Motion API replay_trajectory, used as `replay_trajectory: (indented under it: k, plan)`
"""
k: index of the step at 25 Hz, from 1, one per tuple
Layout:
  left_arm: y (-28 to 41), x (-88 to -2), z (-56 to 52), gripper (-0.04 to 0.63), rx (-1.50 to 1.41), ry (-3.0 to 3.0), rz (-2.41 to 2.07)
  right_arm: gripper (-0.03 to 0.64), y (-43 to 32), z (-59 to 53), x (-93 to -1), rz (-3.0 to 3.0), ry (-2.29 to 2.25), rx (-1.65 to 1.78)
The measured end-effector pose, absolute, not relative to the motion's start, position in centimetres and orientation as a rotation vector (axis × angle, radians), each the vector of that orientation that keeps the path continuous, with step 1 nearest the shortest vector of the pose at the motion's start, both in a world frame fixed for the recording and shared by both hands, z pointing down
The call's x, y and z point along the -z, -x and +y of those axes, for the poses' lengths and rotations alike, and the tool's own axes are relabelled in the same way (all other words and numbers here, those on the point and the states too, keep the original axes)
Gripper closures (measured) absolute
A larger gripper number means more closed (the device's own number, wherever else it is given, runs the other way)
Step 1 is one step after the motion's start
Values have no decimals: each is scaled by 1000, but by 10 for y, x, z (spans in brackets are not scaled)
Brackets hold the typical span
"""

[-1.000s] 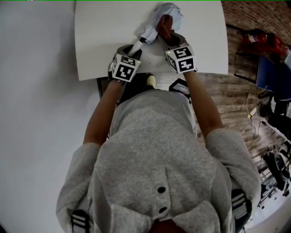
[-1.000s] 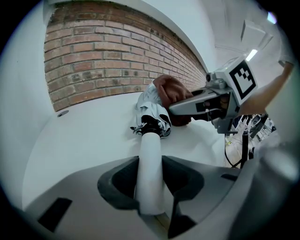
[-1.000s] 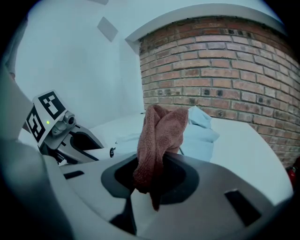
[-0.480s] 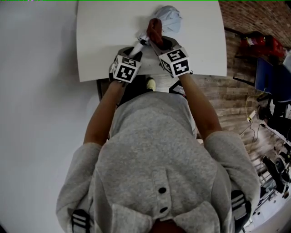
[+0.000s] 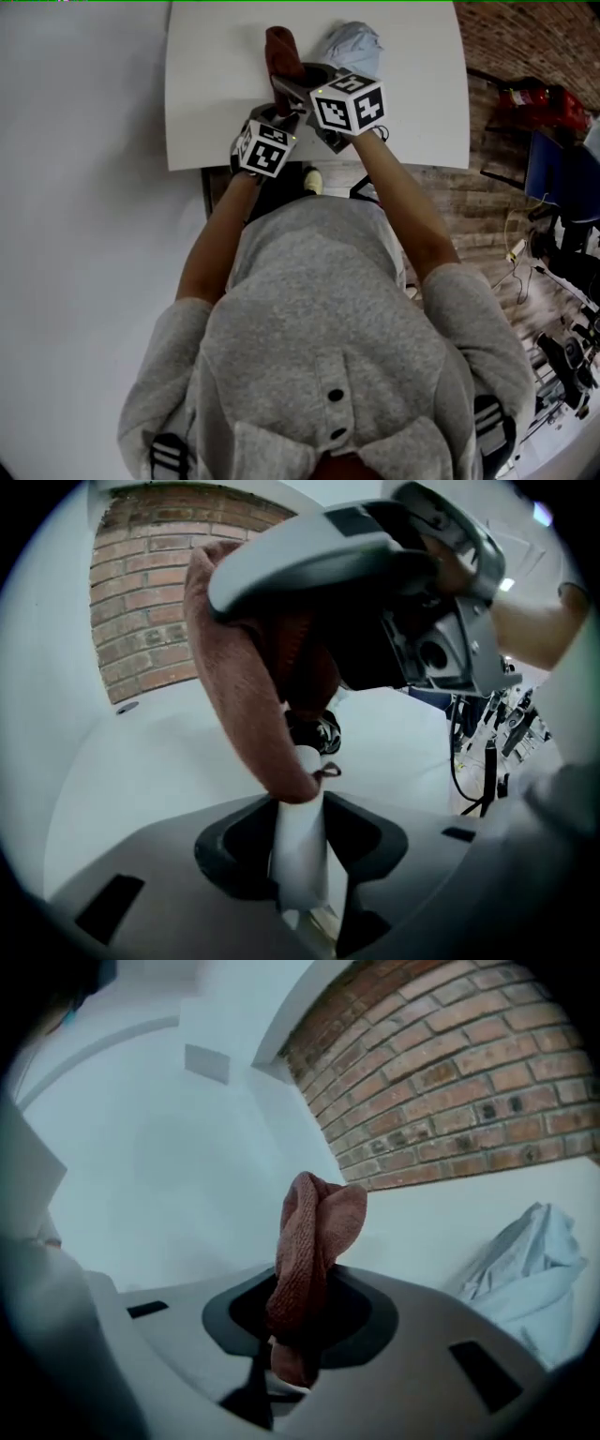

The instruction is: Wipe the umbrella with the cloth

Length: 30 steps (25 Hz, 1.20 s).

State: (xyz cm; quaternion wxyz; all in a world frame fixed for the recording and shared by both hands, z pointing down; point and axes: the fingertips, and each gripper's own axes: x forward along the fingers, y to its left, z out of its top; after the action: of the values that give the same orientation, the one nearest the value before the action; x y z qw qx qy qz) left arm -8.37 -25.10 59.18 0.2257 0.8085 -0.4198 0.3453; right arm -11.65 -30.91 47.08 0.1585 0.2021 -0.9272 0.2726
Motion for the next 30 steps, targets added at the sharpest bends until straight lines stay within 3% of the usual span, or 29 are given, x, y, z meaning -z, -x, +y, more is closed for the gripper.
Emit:
replay_trajectory:
  k: [4, 13, 30]
  plan:
    - [84, -591, -252, 440, -952, -2232, -1154, 517, 115, -351, -477, -2576, -703, -942]
    - [84, -587, -251, 440, -958, -2242, -1131, 517, 84, -384, -518, -2215, -745, -438]
    - [82, -584, -248, 440, -962, -2236, -1132, 517, -6, -459, -494, -2040, -921, -196]
